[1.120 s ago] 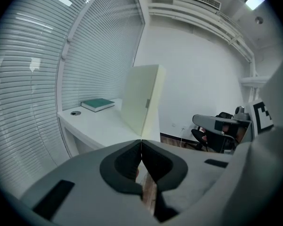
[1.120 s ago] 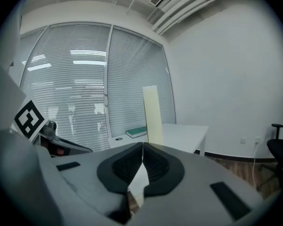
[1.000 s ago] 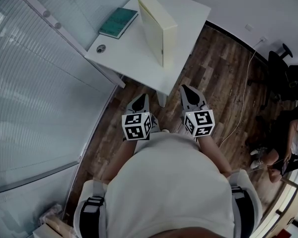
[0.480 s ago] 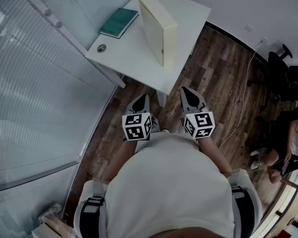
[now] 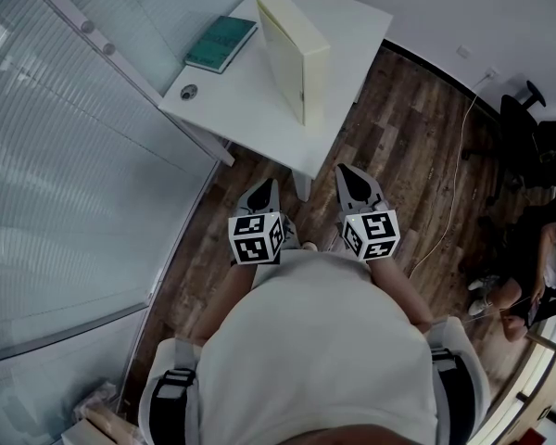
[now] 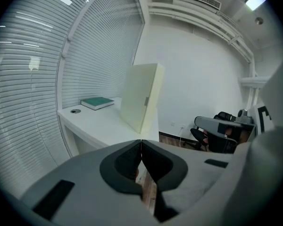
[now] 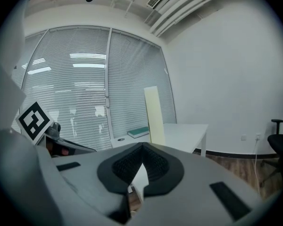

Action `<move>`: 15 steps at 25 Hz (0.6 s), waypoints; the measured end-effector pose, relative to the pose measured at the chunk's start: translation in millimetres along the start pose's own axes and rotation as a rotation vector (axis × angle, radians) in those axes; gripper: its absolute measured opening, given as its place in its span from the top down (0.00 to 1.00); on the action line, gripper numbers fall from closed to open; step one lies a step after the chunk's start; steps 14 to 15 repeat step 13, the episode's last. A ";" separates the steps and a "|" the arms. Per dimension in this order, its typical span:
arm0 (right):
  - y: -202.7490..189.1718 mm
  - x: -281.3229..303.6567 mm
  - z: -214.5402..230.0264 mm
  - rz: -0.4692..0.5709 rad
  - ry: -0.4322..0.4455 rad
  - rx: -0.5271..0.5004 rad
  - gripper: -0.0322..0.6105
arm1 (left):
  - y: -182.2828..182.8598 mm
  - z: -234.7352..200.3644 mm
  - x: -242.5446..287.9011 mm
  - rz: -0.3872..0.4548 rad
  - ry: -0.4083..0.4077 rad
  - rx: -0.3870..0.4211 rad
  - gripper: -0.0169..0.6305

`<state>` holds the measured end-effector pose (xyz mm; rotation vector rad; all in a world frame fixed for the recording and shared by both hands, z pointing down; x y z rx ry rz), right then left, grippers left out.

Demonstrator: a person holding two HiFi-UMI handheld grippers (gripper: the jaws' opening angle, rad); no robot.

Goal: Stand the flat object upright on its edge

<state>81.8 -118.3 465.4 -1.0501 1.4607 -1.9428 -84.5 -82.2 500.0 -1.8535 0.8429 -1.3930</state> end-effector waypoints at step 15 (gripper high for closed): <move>-0.2 1.7 -3.4 0.003 0.001 0.002 0.92 | -0.7 -2.8 -1.6 -0.008 0.002 -0.008 0.94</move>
Point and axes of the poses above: the fingertips, and each gripper's own axes: x forward along the fingers, z to its right, y out of its top, the point moved 3 cm from there along -x, backward along the fingers, and after that the axes turned 4 degrees about -z, right-handed, at the moved point
